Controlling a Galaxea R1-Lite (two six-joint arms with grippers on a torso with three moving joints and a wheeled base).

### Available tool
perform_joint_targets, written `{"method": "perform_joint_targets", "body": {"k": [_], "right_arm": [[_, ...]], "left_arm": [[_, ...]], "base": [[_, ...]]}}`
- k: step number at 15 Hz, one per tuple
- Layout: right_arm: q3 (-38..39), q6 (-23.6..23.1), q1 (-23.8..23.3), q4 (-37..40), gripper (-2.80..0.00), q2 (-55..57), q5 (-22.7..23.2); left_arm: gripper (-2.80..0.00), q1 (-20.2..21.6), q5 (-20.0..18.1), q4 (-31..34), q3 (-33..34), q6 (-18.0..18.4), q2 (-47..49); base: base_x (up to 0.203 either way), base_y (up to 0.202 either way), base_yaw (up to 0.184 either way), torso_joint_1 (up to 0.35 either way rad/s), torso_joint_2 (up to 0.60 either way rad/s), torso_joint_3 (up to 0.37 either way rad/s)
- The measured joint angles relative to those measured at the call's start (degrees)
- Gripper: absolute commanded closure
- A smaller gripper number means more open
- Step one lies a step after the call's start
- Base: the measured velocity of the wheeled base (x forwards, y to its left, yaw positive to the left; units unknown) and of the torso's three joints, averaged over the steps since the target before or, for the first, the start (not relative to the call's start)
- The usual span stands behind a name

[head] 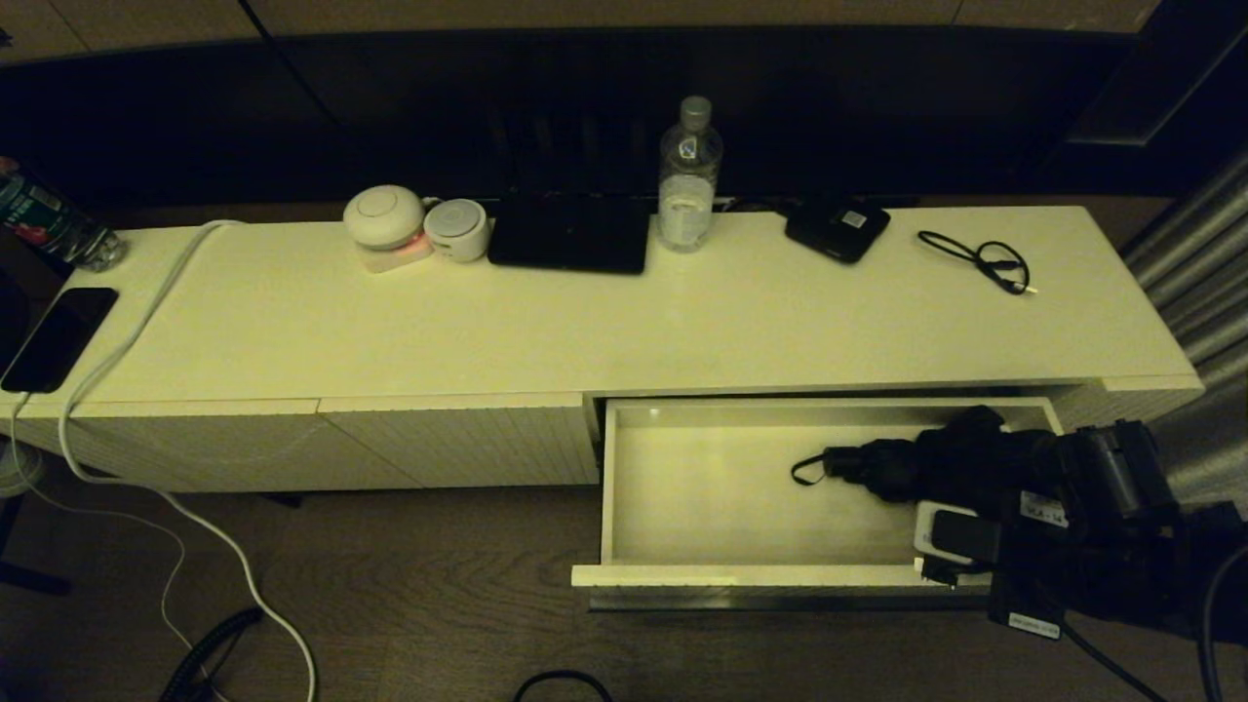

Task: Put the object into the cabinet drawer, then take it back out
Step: Open the drawer, then take the umbrella out of the drawer and put it on the table

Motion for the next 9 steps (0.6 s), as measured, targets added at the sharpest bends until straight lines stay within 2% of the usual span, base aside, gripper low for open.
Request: {"method": "perform_joint_targets", "body": {"k": [5, 8, 9], "right_arm": [[-7.39, -1.26, -1.07, 4.25, 0.00, -3.86, -0.36], [-11.04, -10.66, -3.18, 8.67, 0.00, -5.03, -0.18], [-12.32, -14.02, -3.70, 9.17, -2.80, -4.82, 0.05]], "left_arm": [[0.00, 0.02, -0.04, 0.00, 0.00, -0.02, 0.00], [0.00, 0.00, -0.01, 0.00, 0.00, -0.01, 0.00], [0.00, 0.01, -0.01, 0.02, 0.00, 0.00, 0.00]], "base": [[0.000, 0.000, 0.000, 0.000, 0.00, 0.000], [0.000, 0.000, 0.000, 0.000, 0.00, 0.000], [0.000, 0.000, 0.000, 0.000, 0.00, 0.000]]}}
